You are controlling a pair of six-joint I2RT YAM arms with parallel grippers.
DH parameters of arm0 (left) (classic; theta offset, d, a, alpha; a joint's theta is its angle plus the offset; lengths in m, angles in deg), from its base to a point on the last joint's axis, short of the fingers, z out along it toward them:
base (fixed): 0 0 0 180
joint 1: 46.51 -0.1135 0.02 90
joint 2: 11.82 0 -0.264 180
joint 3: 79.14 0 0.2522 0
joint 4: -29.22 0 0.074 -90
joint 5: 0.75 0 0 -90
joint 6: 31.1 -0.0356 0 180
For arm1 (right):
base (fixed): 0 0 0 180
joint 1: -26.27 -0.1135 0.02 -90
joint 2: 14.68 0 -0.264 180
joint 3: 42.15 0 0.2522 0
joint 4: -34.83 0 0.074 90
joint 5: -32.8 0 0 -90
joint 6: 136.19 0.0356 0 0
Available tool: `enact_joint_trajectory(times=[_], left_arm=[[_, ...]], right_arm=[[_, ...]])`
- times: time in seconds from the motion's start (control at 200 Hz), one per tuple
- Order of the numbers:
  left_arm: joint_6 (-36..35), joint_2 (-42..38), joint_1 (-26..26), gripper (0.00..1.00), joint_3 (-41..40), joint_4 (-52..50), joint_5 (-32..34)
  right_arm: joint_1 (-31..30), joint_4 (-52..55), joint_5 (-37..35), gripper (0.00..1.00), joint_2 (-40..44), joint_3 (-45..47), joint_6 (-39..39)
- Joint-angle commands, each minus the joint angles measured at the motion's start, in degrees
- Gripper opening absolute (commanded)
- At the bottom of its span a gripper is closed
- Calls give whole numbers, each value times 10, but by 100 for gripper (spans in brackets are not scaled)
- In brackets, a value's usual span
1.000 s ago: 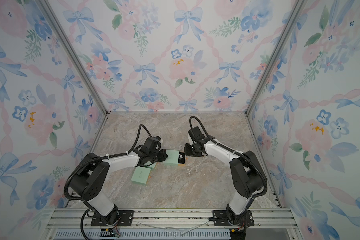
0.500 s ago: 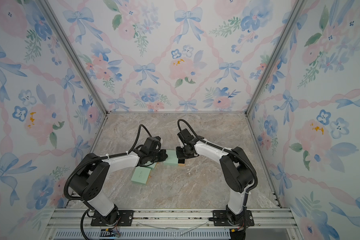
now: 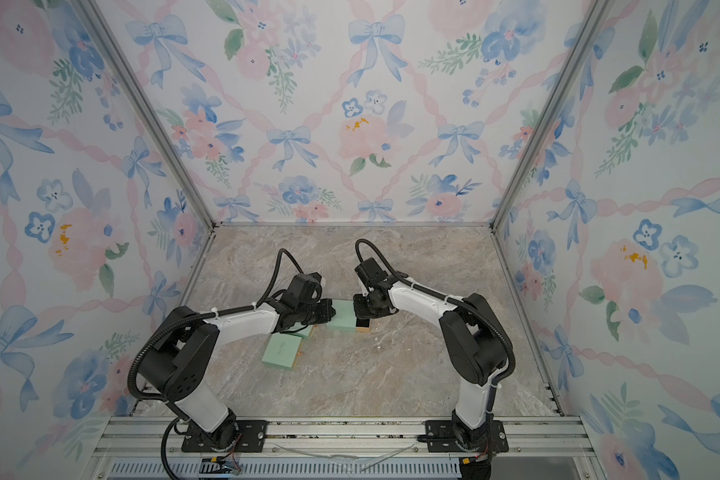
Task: Take out the earrings from the drawer-style jewelry box
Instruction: Pick up the earring from the drawer.
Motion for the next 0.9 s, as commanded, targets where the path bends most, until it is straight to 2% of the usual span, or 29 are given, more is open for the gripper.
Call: enact_joint_trajectory(times=[0.0,0.425,0.895], left_arm=[[-14,9,-1,0,-8,-50,16],[-12,10,-1,0,-5,-51,12],[-12,9,-1,0,-6,-51,13]], right_arm=[[0,19,-8,20,19,-4,-5],[19,1,13,20,38,16,0],[16,-9,29,20,16,17,7]])
